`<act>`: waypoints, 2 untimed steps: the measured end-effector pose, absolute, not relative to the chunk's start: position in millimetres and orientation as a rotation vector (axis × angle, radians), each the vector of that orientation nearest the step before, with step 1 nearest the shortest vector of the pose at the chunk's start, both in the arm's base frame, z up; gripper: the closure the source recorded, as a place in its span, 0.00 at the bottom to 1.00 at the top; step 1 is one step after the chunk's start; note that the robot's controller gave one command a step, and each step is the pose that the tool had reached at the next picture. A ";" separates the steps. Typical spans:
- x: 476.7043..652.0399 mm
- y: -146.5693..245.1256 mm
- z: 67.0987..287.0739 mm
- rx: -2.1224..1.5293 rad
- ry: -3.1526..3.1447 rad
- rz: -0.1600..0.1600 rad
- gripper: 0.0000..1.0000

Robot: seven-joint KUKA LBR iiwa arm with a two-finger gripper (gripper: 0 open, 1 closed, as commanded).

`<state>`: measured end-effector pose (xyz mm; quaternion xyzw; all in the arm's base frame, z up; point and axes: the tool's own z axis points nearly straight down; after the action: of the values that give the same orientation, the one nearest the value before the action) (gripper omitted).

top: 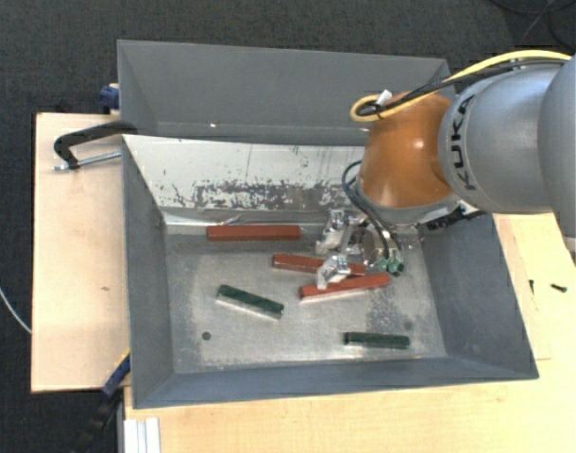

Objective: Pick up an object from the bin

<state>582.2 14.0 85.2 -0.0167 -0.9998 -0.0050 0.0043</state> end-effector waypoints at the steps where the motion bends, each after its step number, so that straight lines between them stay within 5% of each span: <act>1: 581.5 12.8 209.7 -0.065 -3.148 -0.003 1.00; 2: 581.2 12.8 209.3 -0.065 -3.147 -0.003 0.00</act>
Offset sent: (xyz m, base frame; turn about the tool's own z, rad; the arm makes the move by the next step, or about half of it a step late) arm 0.0000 0.0000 0.0000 0.0000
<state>581.2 12.8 209.3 -0.0207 -0.9998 -0.0009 -0.0029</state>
